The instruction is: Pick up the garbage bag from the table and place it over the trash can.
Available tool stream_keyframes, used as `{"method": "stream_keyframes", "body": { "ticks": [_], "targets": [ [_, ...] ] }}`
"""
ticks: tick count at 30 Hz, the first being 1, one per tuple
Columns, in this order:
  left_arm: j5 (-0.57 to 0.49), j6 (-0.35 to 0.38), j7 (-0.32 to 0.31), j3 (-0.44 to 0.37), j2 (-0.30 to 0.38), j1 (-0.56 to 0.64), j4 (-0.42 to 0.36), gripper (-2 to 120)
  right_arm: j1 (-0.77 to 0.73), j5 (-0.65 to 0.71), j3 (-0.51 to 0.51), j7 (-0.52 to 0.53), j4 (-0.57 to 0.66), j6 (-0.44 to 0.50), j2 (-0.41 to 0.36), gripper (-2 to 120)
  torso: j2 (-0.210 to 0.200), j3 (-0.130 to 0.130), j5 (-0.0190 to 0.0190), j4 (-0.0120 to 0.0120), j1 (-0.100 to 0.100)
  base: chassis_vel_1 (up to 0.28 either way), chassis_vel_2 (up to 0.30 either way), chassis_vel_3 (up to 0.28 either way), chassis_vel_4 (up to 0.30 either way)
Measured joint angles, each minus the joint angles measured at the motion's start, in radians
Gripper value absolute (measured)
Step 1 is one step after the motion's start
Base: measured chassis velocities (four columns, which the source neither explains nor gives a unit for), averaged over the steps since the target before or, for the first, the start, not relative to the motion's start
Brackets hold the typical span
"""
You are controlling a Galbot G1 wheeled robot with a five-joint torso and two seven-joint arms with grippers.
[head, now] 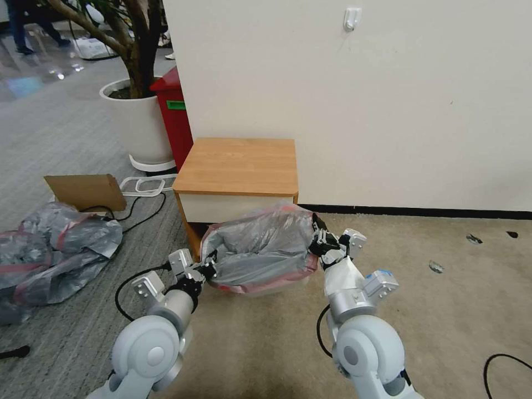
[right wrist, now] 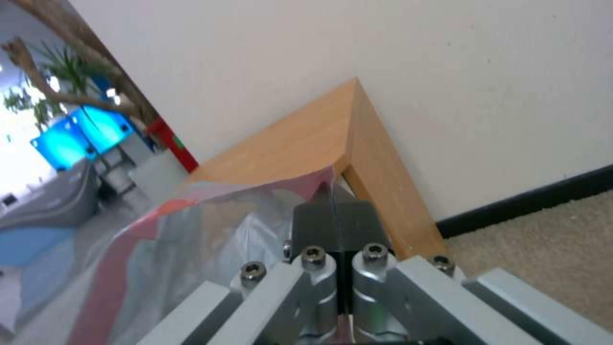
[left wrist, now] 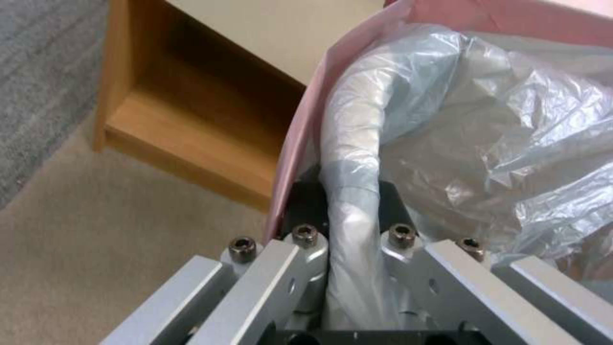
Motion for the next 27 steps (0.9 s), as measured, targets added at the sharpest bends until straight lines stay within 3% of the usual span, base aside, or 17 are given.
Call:
{"method": "stream_keyframes", "body": {
  "ticks": [9, 18, 27],
  "targets": [
    [0.001, 0.014, 0.033, -0.014, -0.003, 0.021, -0.013, 5, 0.045, 0.089, 0.019, 0.035, -0.002, -0.177, -0.131, 0, 0.0, 0.0, 0.0, 0.0001, 0.0, 0.0, 0.0, 0.0, 0.0],
    [-0.078, 0.013, 0.039, -0.05, -0.01, -0.008, 0.005, 5, -0.007, 0.127, 0.013, 0.048, 0.037, -0.203, -0.19, 0, 0.0, 0.0, -0.0001, -0.0001, 0.0, 0.0, 0.0, 0.0, 0.0],
    [-0.195, 0.015, 0.037, -0.082, -0.01, -0.022, 0.019, 5, -0.026, 0.115, -0.003, 0.038, 0.031, -0.169, -0.182, 0, 0.0, 0.0, -0.0002, 0.0, 0.0, 0.0, 0.0, 0.0, 0.0]
  ]
}}
